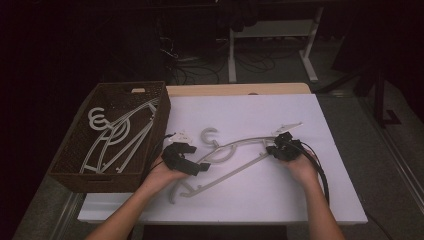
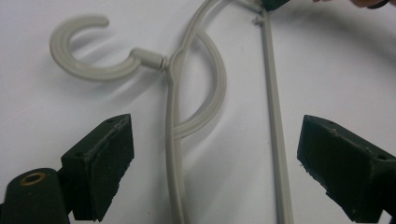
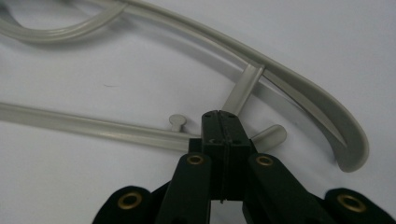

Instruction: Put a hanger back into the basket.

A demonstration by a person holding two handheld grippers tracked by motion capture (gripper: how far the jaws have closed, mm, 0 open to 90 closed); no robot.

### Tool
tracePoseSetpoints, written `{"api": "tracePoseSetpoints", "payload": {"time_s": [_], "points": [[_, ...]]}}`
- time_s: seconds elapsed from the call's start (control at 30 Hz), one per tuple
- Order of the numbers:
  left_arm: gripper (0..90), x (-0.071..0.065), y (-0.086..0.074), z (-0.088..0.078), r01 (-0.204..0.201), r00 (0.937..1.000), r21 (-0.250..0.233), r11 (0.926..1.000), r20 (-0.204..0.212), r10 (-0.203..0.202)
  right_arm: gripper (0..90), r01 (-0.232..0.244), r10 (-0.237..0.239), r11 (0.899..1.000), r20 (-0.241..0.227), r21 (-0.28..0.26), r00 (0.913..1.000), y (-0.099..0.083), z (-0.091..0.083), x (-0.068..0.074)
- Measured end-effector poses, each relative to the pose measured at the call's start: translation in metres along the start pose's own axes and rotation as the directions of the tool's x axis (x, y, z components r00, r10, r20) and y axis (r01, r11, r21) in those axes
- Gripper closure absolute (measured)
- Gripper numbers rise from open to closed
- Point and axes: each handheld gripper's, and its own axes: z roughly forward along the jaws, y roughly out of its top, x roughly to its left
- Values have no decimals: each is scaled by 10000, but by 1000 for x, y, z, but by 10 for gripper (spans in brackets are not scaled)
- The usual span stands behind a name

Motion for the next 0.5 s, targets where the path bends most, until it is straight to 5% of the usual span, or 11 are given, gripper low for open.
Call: {"api": "tracePoseSetpoints", "payload": {"time_s": [0.23, 0.5], "points": [[190, 7, -6, 15, -163, 9978, 807, 9966, -621, 213, 895, -9, 8, 9999, 57, 154, 10000, 0, 1, 1], [474, 10, -7, 23, -144, 9969, 1297, 9915, -743, 242, 895, -13, 11, 9998, 95, 207, 10000, -1, 1, 1]]}}
